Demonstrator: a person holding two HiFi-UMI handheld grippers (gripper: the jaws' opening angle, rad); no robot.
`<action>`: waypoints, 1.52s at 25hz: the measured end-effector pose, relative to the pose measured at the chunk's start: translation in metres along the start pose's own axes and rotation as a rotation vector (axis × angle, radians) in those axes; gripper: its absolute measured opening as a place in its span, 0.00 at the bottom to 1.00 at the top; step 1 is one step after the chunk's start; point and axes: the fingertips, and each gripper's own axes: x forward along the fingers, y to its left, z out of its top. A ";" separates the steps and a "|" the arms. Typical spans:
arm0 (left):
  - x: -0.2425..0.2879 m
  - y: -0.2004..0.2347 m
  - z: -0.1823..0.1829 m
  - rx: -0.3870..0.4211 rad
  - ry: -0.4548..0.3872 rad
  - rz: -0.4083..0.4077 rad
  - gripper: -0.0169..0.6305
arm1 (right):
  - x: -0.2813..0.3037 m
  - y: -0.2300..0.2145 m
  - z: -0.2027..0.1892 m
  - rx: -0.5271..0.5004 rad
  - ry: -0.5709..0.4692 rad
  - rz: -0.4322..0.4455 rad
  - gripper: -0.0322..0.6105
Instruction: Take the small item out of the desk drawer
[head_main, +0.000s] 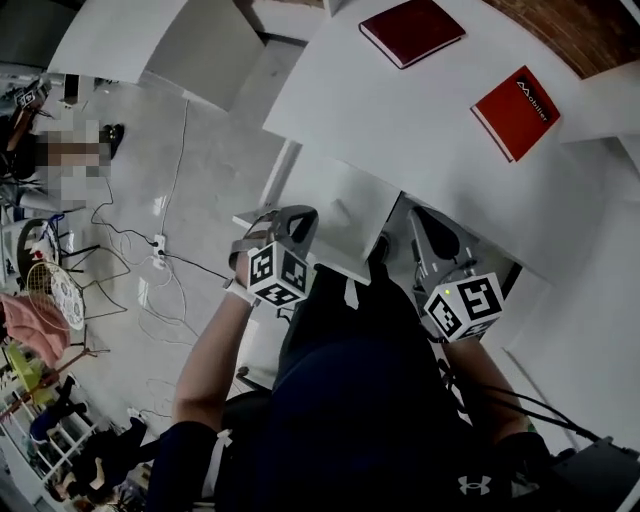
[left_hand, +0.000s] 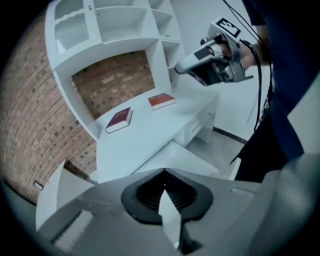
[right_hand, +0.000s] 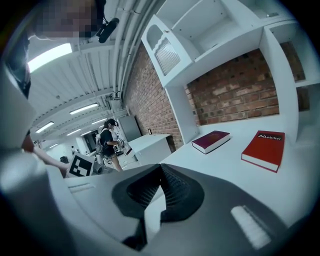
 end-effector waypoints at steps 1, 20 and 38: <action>0.009 -0.003 -0.002 0.050 0.013 -0.024 0.03 | -0.001 -0.003 0.000 0.005 0.000 -0.023 0.05; 0.163 -0.060 -0.092 0.661 0.263 -0.506 0.24 | -0.038 -0.046 -0.035 0.181 -0.017 -0.317 0.05; 0.239 -0.096 -0.144 1.059 0.234 -0.637 0.29 | -0.062 -0.058 -0.079 0.315 0.030 -0.472 0.05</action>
